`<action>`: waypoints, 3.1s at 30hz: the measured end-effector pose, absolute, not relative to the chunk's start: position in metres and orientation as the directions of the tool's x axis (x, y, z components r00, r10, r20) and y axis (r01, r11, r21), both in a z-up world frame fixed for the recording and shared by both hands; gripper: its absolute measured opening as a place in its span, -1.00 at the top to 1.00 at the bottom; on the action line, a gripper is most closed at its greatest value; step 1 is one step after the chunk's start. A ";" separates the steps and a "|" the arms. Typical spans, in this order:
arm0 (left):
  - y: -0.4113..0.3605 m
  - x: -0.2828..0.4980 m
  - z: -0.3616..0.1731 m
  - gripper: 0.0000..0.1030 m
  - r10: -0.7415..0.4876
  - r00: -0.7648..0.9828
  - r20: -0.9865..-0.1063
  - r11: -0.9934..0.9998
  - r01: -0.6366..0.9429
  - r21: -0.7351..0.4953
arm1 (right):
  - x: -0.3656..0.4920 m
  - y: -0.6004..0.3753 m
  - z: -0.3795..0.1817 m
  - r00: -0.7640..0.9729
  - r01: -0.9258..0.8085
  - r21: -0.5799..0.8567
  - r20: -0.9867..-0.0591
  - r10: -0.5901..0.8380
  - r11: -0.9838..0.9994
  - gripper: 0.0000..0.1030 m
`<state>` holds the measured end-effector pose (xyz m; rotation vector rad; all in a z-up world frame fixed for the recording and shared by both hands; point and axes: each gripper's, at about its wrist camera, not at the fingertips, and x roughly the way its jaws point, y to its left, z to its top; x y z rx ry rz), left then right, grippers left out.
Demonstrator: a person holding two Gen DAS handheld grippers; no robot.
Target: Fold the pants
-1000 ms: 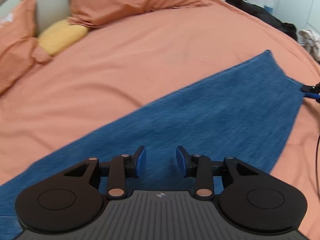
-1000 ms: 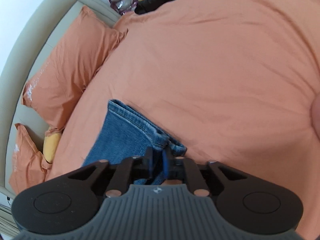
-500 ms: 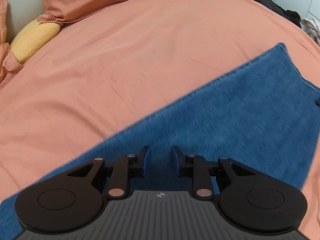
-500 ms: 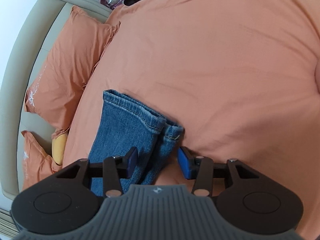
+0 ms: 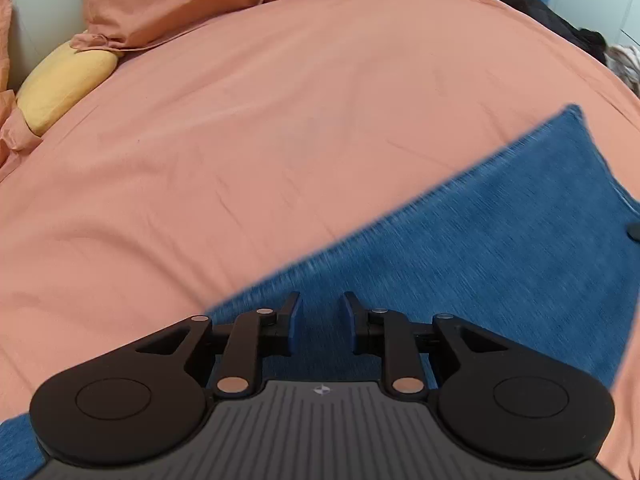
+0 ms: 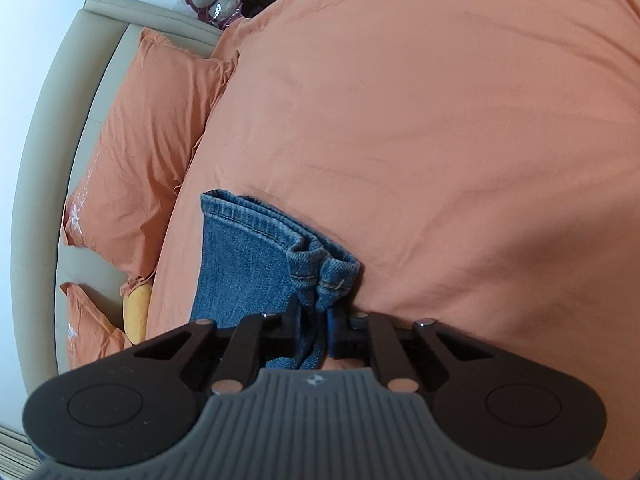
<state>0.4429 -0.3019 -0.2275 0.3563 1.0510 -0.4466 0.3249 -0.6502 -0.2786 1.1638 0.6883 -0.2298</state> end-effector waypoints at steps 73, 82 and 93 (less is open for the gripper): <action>0.053 0.295 -0.186 -0.03 -0.524 0.451 -0.722 0.841 0.138 -0.524 | 0.368 -0.135 -0.168 0.424 -0.338 0.248 -0.821 0.383 0.908 0.85; 0.037 0.328 -0.214 -0.21 -0.593 0.477 -0.648 0.741 0.010 -0.671 | 0.356 -0.153 -0.132 0.475 -0.388 0.278 -0.757 0.449 0.879 0.08; 0.020 0.366 -0.250 -0.11 -0.590 0.454 -0.668 0.735 -0.040 -0.676 | 0.344 -0.243 -0.141 0.658 -0.202 0.193 -0.699 0.279 0.960 0.06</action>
